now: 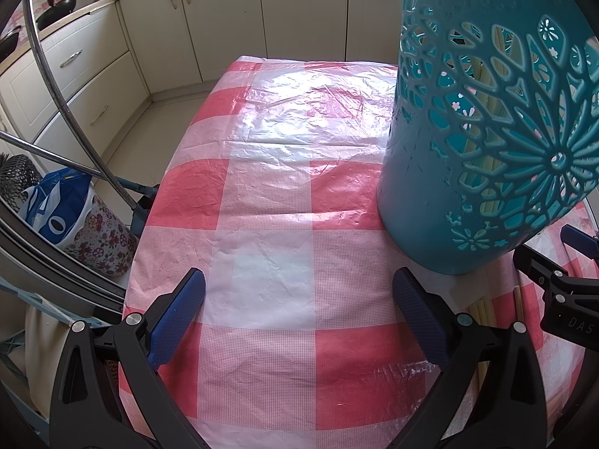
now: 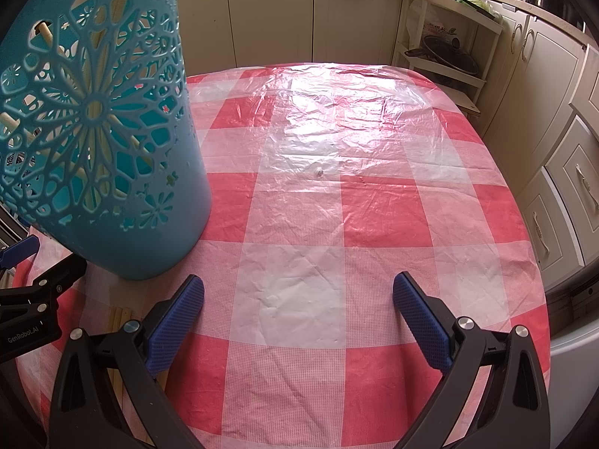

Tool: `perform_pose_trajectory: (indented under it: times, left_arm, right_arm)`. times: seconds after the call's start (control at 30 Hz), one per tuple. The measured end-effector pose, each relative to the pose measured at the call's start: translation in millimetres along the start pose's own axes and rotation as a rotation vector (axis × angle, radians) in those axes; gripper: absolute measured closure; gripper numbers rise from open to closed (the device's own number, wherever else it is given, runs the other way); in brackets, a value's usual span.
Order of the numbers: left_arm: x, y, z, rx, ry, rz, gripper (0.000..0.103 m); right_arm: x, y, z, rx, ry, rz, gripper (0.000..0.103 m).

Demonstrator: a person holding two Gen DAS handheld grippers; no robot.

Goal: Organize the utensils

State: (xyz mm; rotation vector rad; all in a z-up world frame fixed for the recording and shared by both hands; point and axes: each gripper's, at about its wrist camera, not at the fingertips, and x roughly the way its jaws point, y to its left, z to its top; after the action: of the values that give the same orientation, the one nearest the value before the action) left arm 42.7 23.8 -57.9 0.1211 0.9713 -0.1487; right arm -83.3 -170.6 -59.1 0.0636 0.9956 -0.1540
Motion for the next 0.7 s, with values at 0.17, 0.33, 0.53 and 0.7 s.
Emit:
perform_pose_trajectory:
  times: [0.17, 0.33, 0.53, 0.7]
  left_arm:
    - [-0.1, 0.6, -0.1, 0.000, 0.000, 0.000, 0.007]
    - [-0.2, 2.0, -0.2, 0.000, 0.000, 0.000, 0.007]
    - [0.1, 0.0, 0.0, 0.000, 0.000, 0.000, 0.007]
    - [0.0, 0.1, 0.0, 0.000, 0.000, 0.000, 0.007]
  right_arm:
    - [-0.2, -0.3, -0.2, 0.000, 0.000, 0.000, 0.007]
    - [0.0, 0.2, 0.1, 0.000, 0.000, 0.000, 0.007]
    - [0.0, 0.3, 0.1, 0.000, 0.000, 0.000, 0.007]
    - [-0.1, 0.2, 0.0, 0.000, 0.000, 0.000, 0.007]
